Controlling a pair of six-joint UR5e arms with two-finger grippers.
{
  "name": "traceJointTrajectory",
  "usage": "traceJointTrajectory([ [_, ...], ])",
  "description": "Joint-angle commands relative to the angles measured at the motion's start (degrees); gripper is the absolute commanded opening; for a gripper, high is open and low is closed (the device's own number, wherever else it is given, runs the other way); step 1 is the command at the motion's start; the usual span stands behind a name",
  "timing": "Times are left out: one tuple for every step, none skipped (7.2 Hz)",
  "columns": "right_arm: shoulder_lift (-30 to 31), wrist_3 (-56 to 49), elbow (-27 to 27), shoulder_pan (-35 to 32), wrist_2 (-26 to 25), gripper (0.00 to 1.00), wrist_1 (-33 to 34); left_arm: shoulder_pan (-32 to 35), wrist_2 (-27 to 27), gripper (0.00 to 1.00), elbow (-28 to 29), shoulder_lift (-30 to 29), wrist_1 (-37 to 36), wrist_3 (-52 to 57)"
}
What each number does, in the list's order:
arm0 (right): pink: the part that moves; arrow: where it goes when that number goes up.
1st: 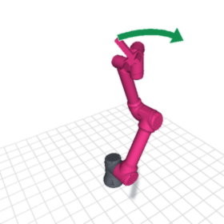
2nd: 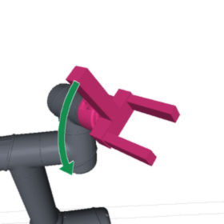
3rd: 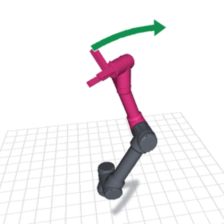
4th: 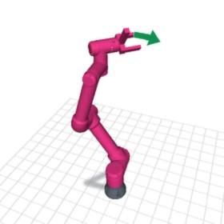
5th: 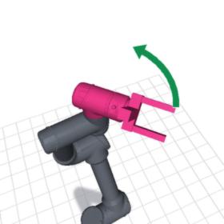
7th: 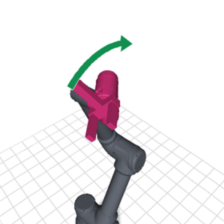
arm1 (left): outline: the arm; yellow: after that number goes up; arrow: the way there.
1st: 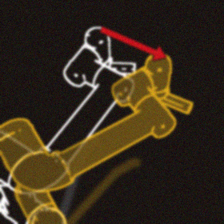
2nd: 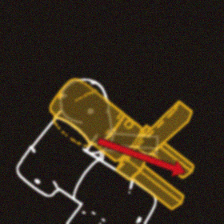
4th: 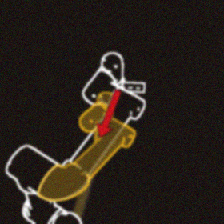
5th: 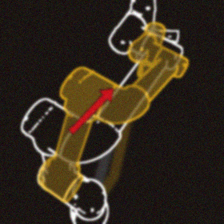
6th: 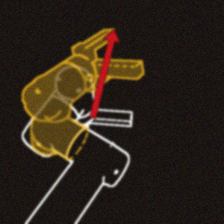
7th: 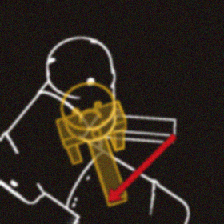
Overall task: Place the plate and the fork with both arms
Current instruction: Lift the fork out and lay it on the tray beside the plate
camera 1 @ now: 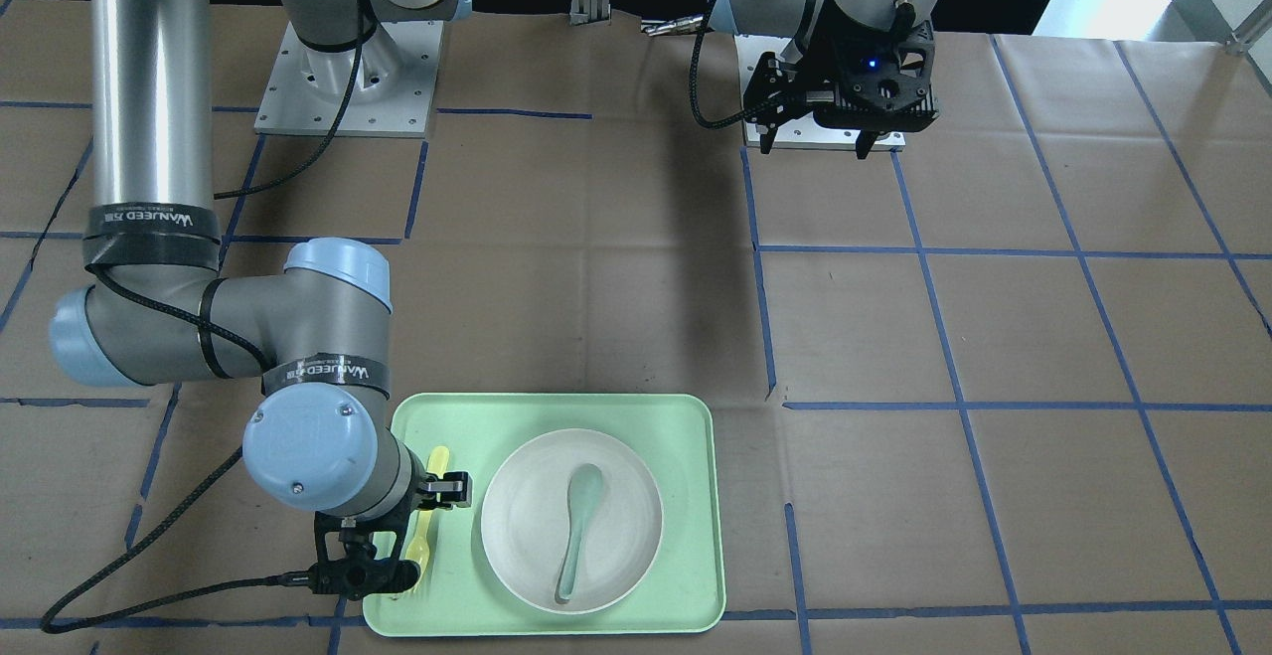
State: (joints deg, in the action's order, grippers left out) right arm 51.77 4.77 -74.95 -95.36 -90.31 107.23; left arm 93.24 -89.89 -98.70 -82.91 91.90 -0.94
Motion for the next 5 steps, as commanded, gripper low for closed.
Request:
traceJointTrajectory([
  [8.04, -1.6, -1.25, 0.26, -0.22, 1.0, -6.73, 0.02, 0.07, 1.0, -0.18, -0.06, 0.04, 0.32],
  [12.17, -2.13, -1.86, 0.61, -0.39, 1.0, -10.95, 0.02, 0.07, 1.0, -0.18, 0.03, -0.05, 0.41],
  [15.86, -5.62, -3.69, 2.0, -0.48, 1.0, -13.25, 0.02, 0.07, 1.0, -0.18, 0.03, -0.75, 0.41],
  [19.9, -8.61, -7.28, 4.45, -0.48, 1.0, -13.28, 0.02, -0.02, 1.0, -0.18, 0.03, -0.67, 0.41],
  [24.99, -8.9, -11.32, 5.44, -0.57, 1.0, -13.36, 0.02, -0.02, 1.0, -0.18, -0.06, -0.32, 0.41],
])
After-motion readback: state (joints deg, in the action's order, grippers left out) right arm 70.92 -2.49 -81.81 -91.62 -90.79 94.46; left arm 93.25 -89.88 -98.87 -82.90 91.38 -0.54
